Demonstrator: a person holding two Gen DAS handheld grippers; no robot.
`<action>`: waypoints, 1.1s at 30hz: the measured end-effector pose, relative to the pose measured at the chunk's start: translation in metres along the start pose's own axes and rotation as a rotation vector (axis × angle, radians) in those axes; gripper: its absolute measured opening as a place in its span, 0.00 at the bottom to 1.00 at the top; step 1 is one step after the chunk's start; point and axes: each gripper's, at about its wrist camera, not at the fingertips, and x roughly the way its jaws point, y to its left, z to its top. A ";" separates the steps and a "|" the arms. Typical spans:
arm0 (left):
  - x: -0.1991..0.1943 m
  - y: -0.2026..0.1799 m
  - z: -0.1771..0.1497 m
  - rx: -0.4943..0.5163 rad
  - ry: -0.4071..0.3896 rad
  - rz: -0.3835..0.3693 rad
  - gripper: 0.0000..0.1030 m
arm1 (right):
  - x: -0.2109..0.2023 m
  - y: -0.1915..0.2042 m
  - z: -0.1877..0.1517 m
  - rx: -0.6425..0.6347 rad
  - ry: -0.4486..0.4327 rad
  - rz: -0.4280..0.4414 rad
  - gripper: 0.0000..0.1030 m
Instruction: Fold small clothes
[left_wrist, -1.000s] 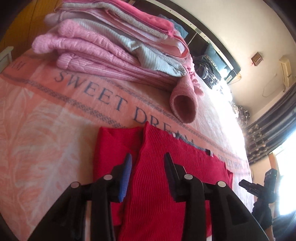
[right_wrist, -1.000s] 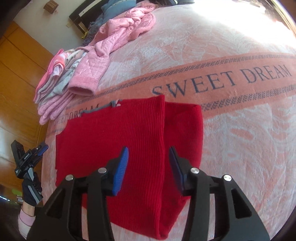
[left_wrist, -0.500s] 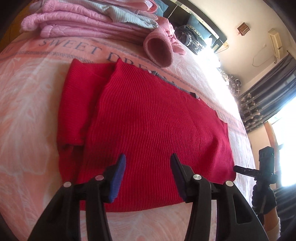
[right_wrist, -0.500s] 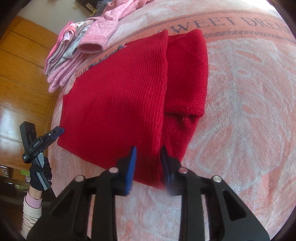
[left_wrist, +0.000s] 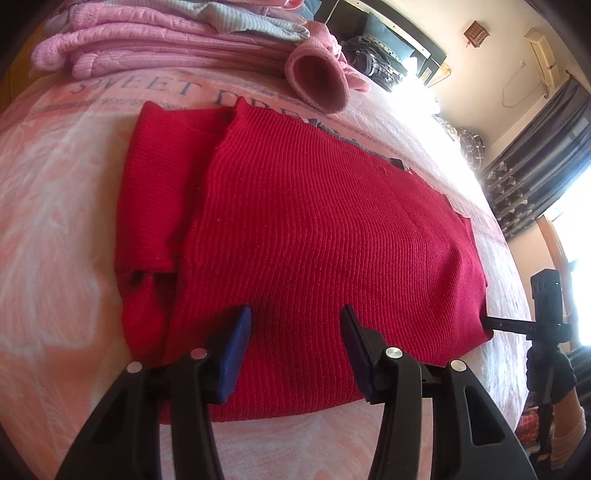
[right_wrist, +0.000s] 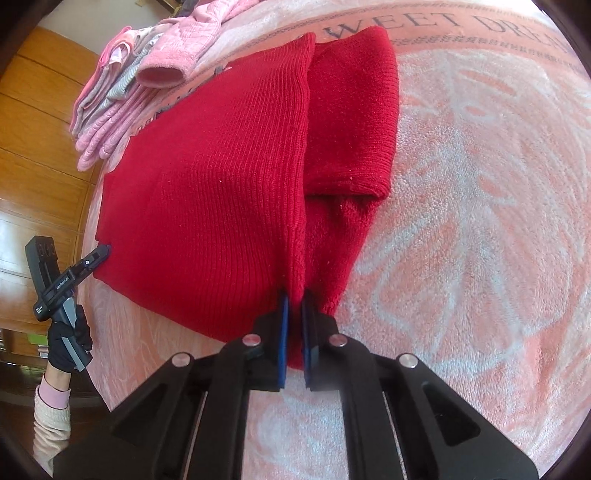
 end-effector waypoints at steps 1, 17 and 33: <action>0.000 0.001 0.001 -0.007 -0.001 -0.005 0.50 | 0.000 0.001 0.000 -0.006 0.001 0.000 0.05; -0.005 -0.023 0.041 -0.008 -0.078 -0.034 0.55 | -0.020 -0.042 0.035 0.175 -0.041 0.172 0.59; 0.011 -0.009 0.038 -0.028 -0.056 -0.082 0.55 | -0.004 -0.059 0.054 0.235 -0.082 0.259 0.24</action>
